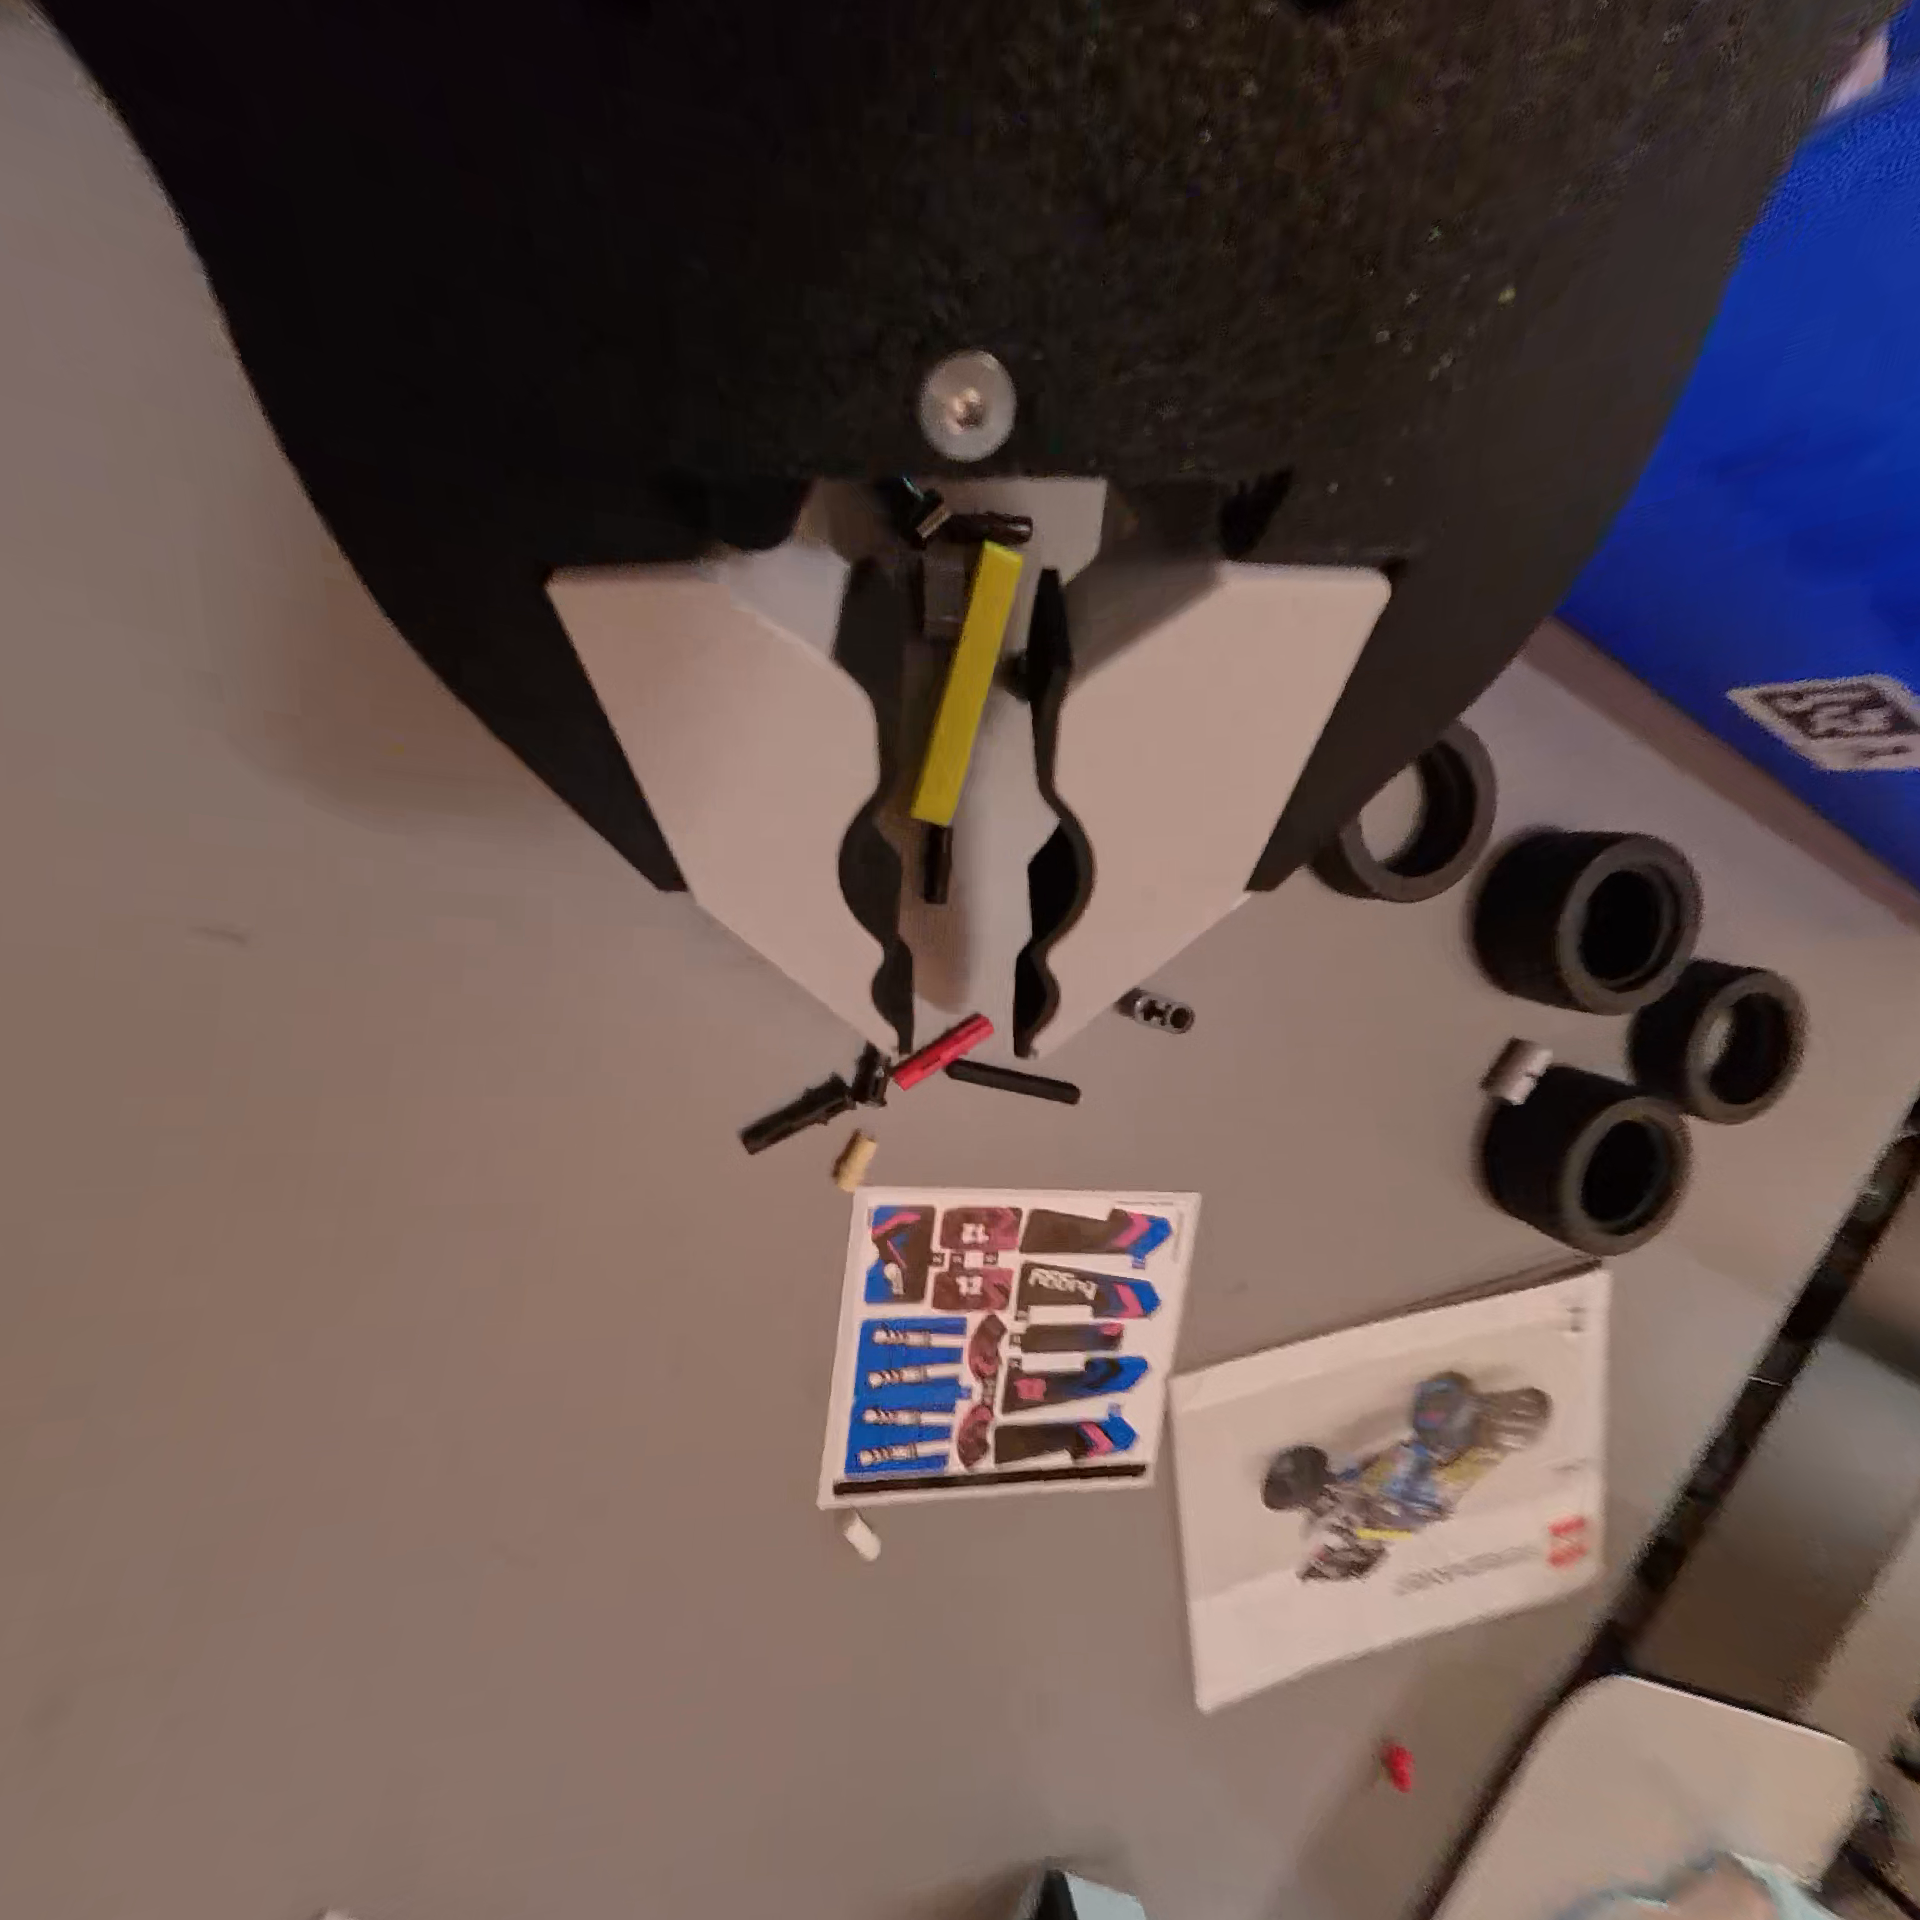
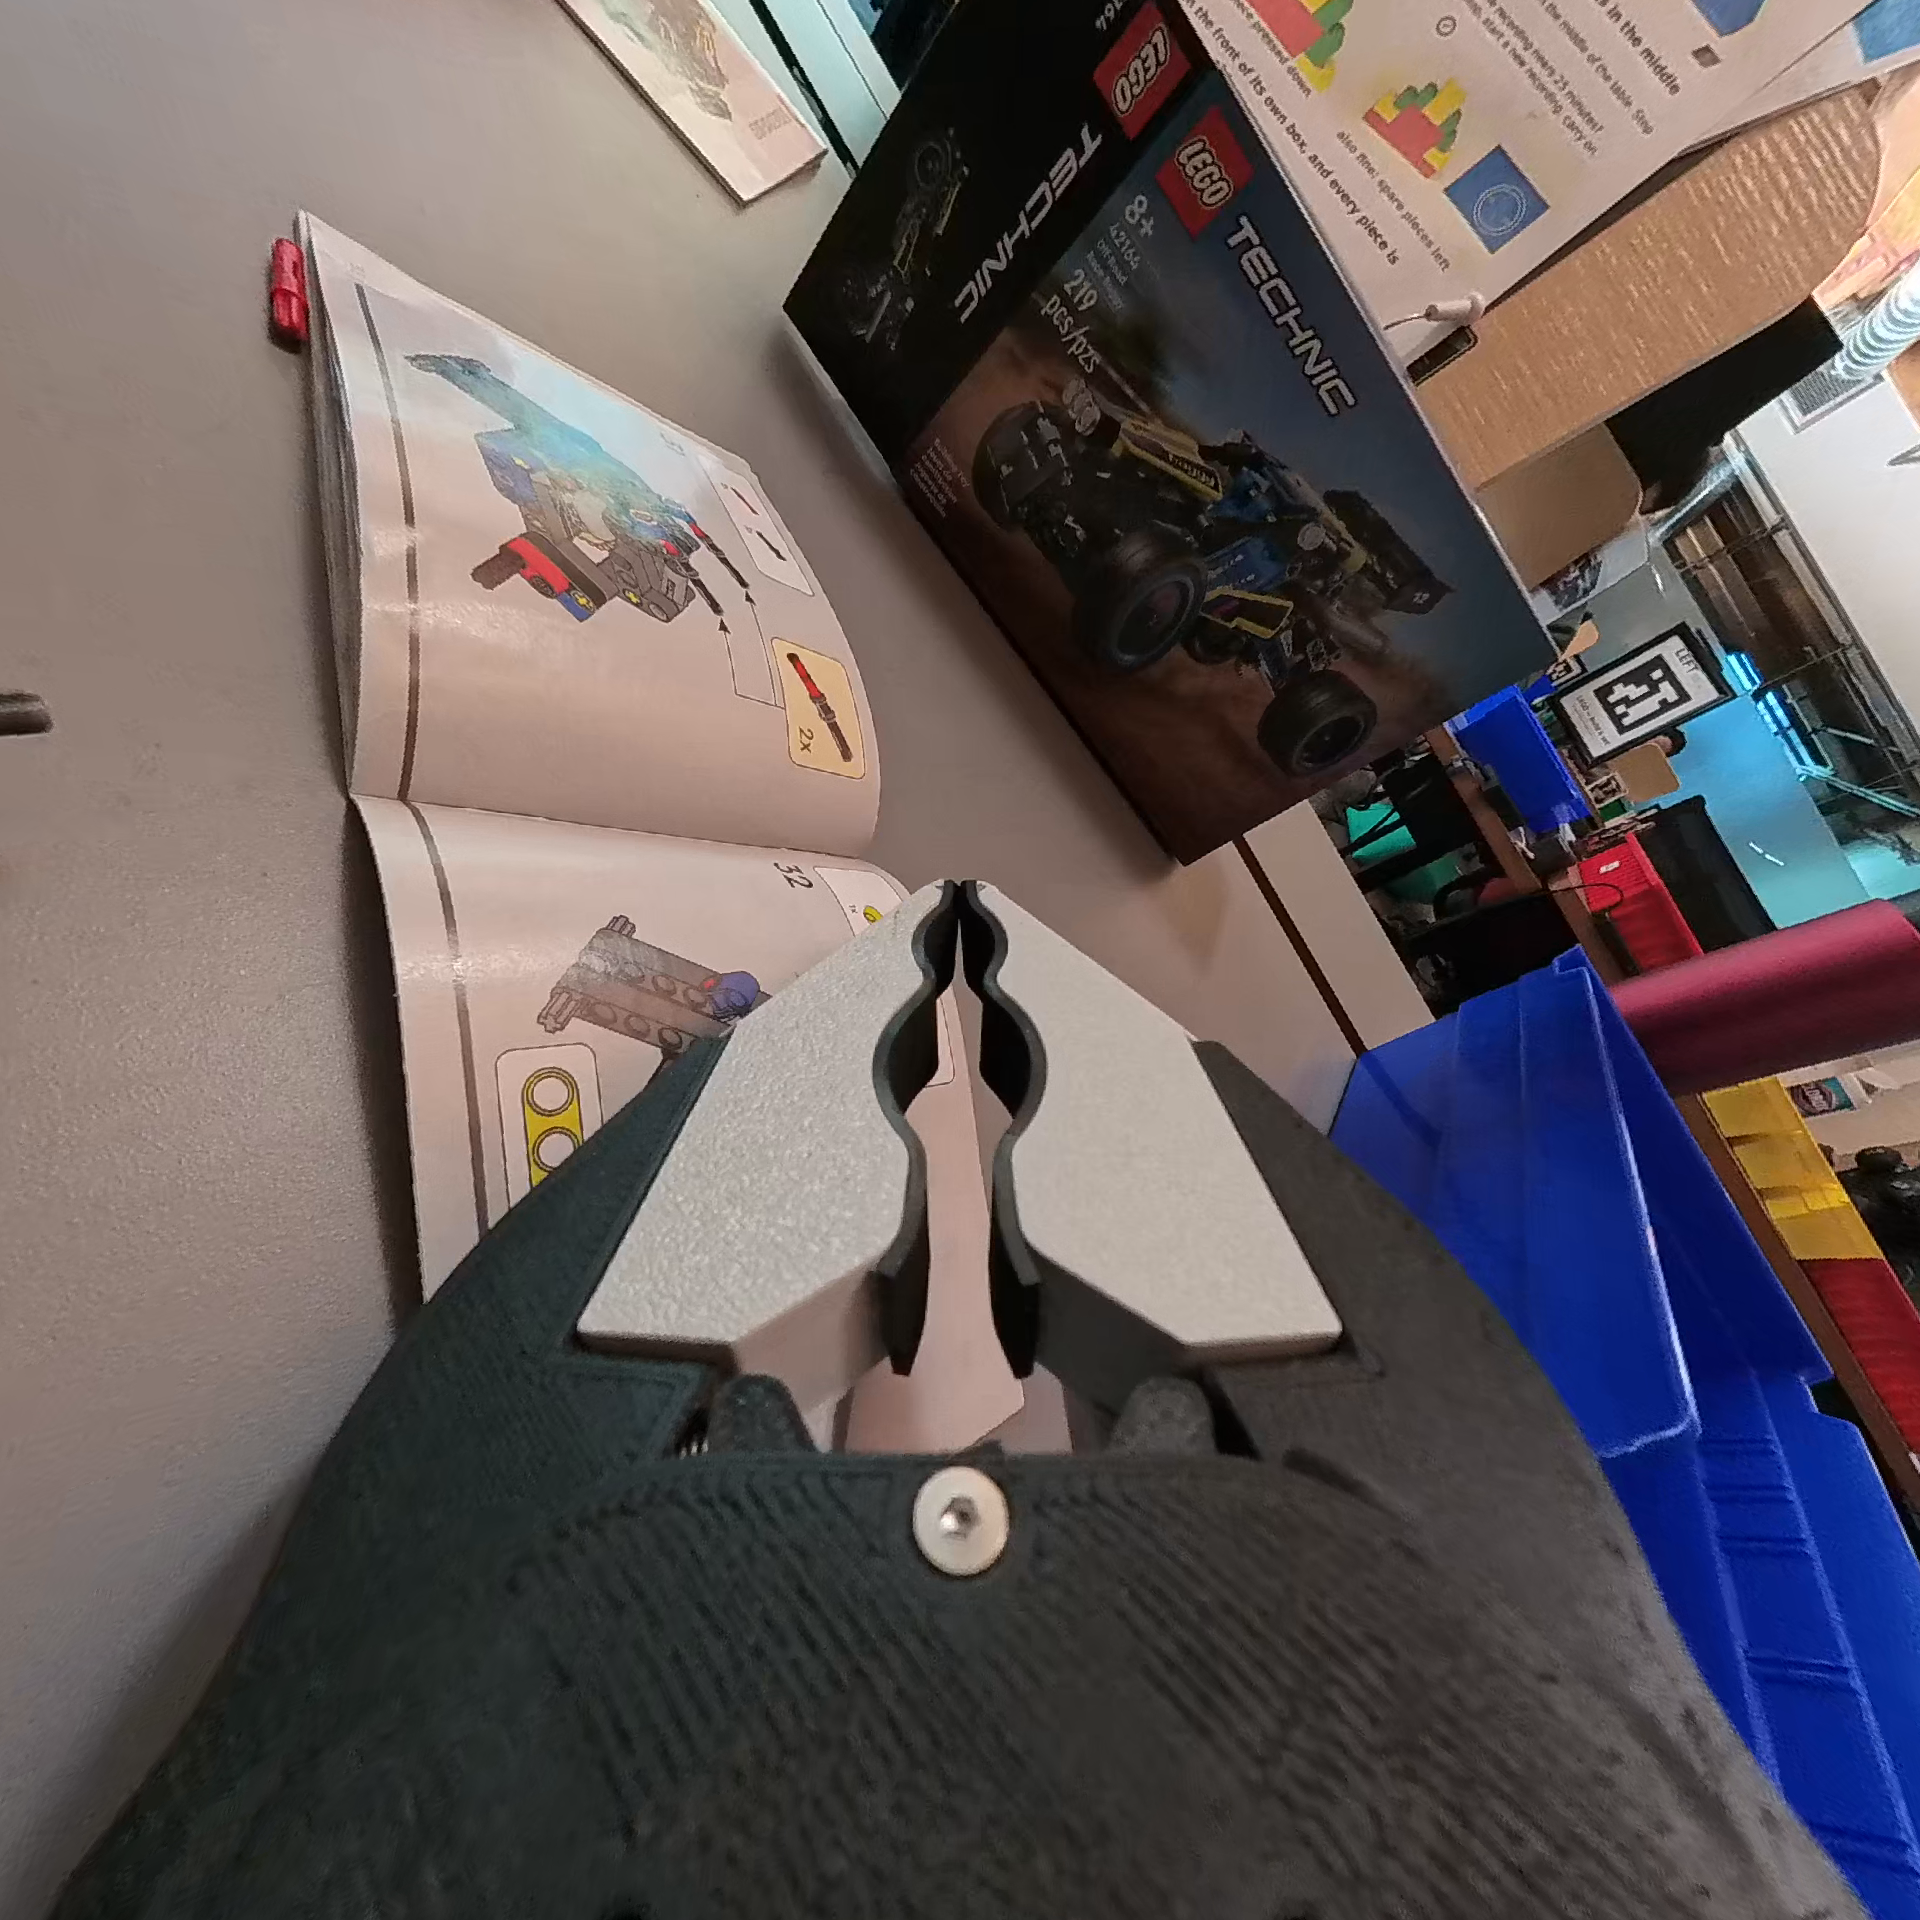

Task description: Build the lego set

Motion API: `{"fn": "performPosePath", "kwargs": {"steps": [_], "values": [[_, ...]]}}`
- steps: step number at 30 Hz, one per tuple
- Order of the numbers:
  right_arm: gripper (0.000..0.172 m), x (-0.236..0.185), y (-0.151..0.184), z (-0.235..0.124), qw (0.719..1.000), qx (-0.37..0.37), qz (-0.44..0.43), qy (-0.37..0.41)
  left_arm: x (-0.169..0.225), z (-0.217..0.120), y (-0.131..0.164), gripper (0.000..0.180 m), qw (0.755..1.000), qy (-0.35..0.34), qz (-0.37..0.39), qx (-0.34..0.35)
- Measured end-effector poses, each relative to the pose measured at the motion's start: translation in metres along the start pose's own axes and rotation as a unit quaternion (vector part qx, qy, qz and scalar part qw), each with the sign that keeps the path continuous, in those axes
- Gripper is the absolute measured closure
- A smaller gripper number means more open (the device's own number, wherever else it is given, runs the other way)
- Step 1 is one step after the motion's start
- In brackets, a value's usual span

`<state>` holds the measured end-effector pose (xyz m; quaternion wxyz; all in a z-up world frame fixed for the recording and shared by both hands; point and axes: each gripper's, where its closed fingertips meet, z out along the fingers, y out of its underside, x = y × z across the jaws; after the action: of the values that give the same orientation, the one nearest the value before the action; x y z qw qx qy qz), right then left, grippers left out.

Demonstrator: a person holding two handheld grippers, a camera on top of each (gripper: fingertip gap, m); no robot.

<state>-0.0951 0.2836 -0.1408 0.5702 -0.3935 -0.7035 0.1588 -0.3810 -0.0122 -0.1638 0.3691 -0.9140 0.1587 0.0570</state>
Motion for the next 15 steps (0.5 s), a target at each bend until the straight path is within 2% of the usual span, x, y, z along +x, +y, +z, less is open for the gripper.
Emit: {"fn": "performPosePath", "kwargs": {"steps": [4,10,13,15], "values": [[0.172,-0.001,0.001,0.000,1.000,-0.002,-0.001,-0.001,-0.002,0.015,0.007,0.170,0.999,0.032,0.038,-0.015],[0.172,-0.001,0.004,0.001,1.000,-0.007,0.001,-0.003,0.007,0.019,0.012,0.178,0.995,0.079,0.037,-0.041],[0.172,-0.002,0.004,0.001,1.000,-0.008,0.001,-0.003,0.000,0.014,0.016,0.178,0.996,0.046,0.042,-0.056],[0.172,-0.002,0.004,0.002,1.000,-0.008,0.000,-0.004,-0.003,0.004,0.005,0.178,0.999,0.024,0.027,-0.030]]}}
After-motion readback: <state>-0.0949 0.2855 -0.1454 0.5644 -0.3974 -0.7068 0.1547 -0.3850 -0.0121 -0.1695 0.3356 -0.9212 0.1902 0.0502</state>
